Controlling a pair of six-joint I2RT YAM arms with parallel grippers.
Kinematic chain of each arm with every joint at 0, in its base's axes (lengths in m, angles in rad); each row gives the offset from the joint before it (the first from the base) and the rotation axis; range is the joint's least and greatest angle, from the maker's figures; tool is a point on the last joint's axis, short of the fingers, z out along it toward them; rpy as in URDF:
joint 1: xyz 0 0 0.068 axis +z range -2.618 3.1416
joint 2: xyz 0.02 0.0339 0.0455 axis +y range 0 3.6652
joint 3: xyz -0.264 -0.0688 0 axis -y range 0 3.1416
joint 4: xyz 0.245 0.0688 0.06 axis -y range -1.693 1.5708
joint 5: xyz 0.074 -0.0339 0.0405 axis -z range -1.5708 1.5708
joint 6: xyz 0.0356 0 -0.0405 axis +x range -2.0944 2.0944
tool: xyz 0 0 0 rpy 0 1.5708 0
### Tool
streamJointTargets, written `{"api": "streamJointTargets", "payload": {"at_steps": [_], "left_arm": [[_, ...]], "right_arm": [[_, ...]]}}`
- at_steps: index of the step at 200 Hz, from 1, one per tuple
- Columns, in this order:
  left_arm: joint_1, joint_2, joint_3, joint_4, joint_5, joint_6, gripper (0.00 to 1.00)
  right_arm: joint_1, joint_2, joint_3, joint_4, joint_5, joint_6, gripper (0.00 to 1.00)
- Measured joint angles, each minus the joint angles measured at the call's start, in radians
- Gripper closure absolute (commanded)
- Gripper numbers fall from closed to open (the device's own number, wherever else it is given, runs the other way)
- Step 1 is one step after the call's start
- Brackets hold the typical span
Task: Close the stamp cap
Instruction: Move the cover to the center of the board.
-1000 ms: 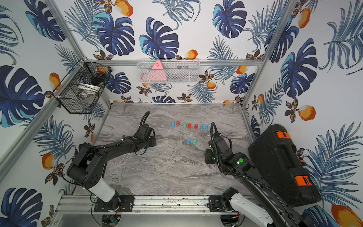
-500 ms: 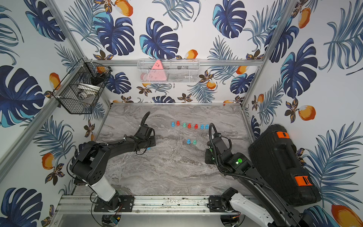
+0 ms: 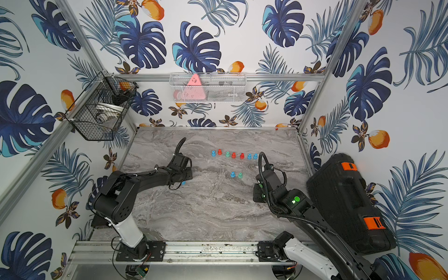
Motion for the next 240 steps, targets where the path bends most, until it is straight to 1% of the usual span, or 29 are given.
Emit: {"api": "streamJointTargets", "payload": {"at_steps": [59,125,185,215,240], "left_arm": [[-0.004,0.016,0.005,0.017,-0.003,0.003,0.52],[-0.031,0.008,-0.033,0.082,0.001,0.003,0.53],[-0.117,0.014,-0.043,0.115,-0.004,0.002,0.53],[-0.158,0.035,-0.029,0.136,-0.008,-0.001,0.53],[-0.209,0.054,-0.011,0.143,-0.014,-0.005,0.53]], "right_arm": [[0.005,-0.006,0.001,0.0,0.006,0.002,0.53],[0.006,-0.016,0.002,-0.001,0.01,0.004,0.53],[0.009,-0.024,0.002,-0.001,0.014,0.007,0.53],[0.011,-0.027,0.002,-0.001,0.018,0.008,0.53],[0.012,-0.031,0.002,-0.001,0.022,0.008,0.54]]}}
